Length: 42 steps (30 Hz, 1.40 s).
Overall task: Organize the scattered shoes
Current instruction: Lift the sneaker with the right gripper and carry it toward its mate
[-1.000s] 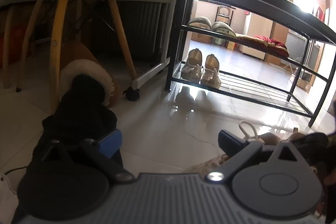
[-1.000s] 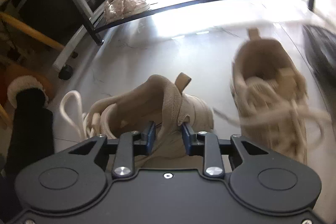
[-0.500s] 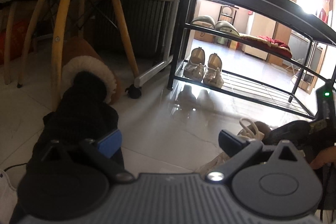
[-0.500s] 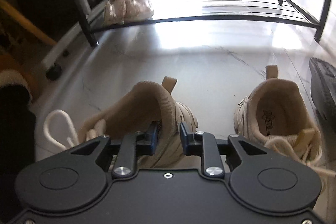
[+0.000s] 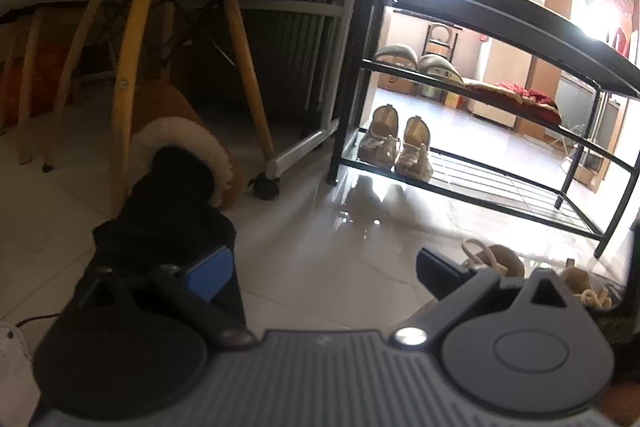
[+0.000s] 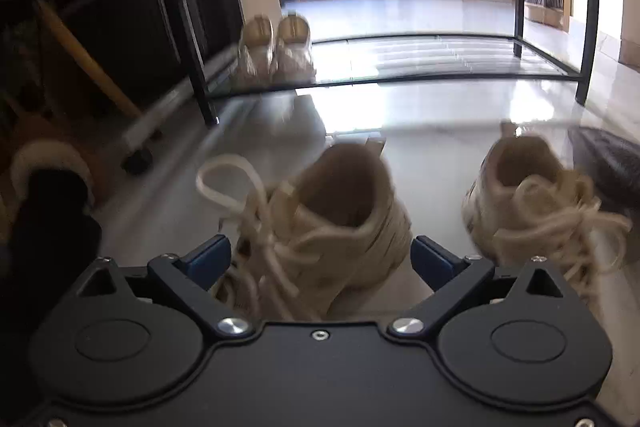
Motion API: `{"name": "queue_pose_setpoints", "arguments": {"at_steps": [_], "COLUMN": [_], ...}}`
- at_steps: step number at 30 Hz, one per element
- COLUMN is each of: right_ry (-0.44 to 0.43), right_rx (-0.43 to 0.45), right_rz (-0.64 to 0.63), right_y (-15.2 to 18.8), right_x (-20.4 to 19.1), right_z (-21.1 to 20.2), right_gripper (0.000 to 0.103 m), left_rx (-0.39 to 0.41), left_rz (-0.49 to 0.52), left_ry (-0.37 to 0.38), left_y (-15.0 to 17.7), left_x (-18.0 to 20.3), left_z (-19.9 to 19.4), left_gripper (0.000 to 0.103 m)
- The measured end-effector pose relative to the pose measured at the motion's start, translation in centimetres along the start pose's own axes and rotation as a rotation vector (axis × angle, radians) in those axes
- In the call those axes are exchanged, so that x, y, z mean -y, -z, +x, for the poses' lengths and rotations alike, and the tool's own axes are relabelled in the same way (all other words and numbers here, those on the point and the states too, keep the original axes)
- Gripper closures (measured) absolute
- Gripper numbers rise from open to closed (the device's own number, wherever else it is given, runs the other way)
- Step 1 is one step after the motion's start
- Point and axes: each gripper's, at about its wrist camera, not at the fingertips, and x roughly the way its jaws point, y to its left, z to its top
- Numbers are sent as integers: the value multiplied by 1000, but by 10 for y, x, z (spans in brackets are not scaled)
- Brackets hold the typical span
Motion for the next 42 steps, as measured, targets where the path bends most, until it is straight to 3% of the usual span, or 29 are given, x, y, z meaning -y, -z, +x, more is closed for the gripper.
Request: {"name": "queue_pose_setpoints", "arguments": {"at_steps": [7, 15, 17, 30, 42], "right_ry": [76, 175, 162, 86, 0], "right_rx": [-40, -93, -104, -124, -144], "right_rz": [0, -41, -15, -138, -339], "right_y": [-6, 1, 0, -3, -6], "right_x": [-37, -47, -44, -35, -12], "right_z": [23, 41, 43, 37, 22], "right_gripper": [0, 0, 0, 11, 18], "left_rx": [-10, -12, -11, -22, -20], "left_rz": [-1, 5, 11, 25, 38], "left_ry": [-16, -11, -9, -12, -9], "left_y": [-1, 0, 0, 1, 2], "left_x": [-1, 0, 1, 4, 6], "left_z": [2, 3, 3, 5, 4], "left_gripper": [4, 4, 4, 4, 4]}}
